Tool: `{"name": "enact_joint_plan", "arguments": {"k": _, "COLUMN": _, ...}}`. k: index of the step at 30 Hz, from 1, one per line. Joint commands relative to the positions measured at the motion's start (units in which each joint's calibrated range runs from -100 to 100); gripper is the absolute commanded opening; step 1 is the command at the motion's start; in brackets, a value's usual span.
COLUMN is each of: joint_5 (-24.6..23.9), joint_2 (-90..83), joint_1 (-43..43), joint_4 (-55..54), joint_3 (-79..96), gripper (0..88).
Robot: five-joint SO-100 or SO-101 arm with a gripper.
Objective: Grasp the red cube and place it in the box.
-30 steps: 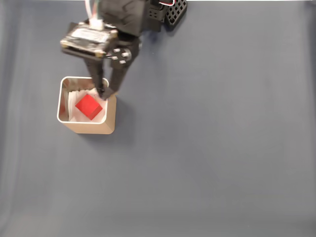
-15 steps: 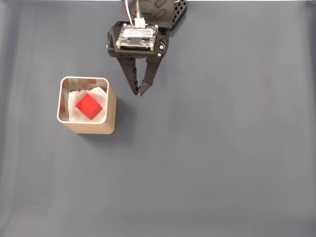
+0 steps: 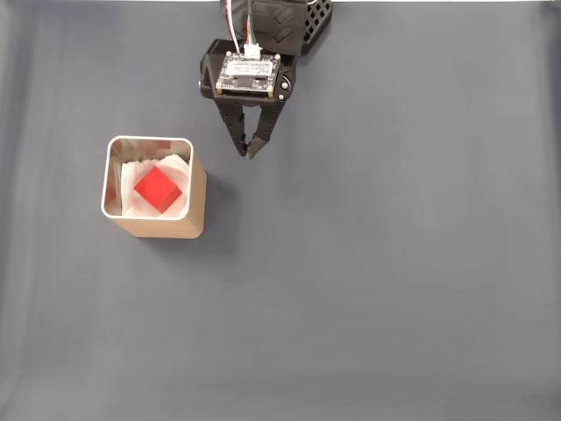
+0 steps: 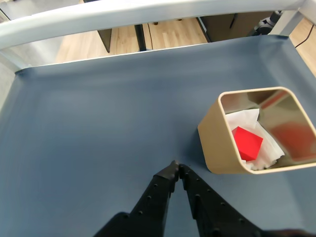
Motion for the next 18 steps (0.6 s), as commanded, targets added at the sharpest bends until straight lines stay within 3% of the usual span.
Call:
{"name": "enact_joint_plan", "arguments": {"k": 1, "joint_5": 0.39, "joint_2": -4.16, "joint_1": -0.59, "joint_4": -0.50, "joint_3": 2.80, "gripper": 0.2}}
{"name": "enact_joint_plan", "arguments": {"k": 18, "joint_5": 0.44, "joint_2": -18.44, "joint_1": -3.57, "joint_4": -0.34, "joint_3": 21.49, "gripper": 0.2}}
